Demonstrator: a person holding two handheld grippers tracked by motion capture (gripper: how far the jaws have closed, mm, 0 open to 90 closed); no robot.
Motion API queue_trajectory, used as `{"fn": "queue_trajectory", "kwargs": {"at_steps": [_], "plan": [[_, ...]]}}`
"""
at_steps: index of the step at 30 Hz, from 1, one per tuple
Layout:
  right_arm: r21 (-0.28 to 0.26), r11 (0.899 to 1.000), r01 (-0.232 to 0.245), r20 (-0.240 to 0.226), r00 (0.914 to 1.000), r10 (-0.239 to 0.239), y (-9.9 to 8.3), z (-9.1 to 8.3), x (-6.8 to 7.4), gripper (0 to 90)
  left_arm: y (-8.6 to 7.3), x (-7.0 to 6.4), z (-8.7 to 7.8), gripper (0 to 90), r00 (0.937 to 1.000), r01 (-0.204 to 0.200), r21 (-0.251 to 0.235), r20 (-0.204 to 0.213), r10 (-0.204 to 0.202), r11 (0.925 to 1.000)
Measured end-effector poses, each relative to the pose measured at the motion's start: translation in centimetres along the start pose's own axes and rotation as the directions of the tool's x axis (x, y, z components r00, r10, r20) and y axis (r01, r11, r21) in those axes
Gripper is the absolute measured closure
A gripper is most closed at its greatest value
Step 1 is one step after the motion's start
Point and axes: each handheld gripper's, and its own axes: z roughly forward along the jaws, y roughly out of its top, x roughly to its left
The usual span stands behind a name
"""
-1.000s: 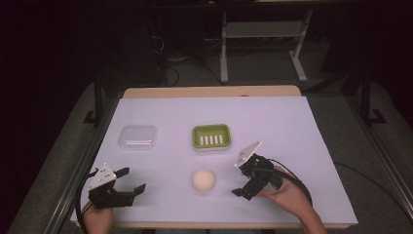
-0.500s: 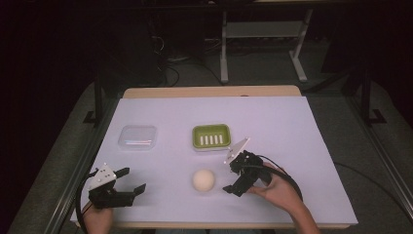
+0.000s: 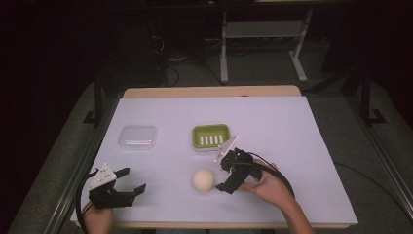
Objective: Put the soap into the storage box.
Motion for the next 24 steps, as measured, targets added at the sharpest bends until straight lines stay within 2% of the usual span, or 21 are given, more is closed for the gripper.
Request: {"fn": "queue_trajectory", "kwargs": {"at_steps": [4, 5, 24], "plan": [[0.011, 1.000, 0.010, -0.006, 0.9999, -0.010, 0.5, 0.4, 0.0, 14.1, 0.0, 0.0, 0.0, 13.0, 1.0000, 0.003, -0.003, 0.001, -0.003, 1.0000], [0.013, 1.000, 0.013, -0.019, 0.9997, -0.013, 0.7, 0.6, -0.1, 14.1, 0.0, 0.0, 0.0, 13.0, 1.0000, 0.003, -0.002, 0.001, -0.003, 1.0000], [0.027, 0.999, 0.034, -0.039, 0.9987, -0.033, 2.5, 2.1, 0.1, 14.1, 0.0, 0.0, 0.0, 13.0, 1.0000, -0.001, 0.001, 0.002, 0.001, 1.0000]]}}
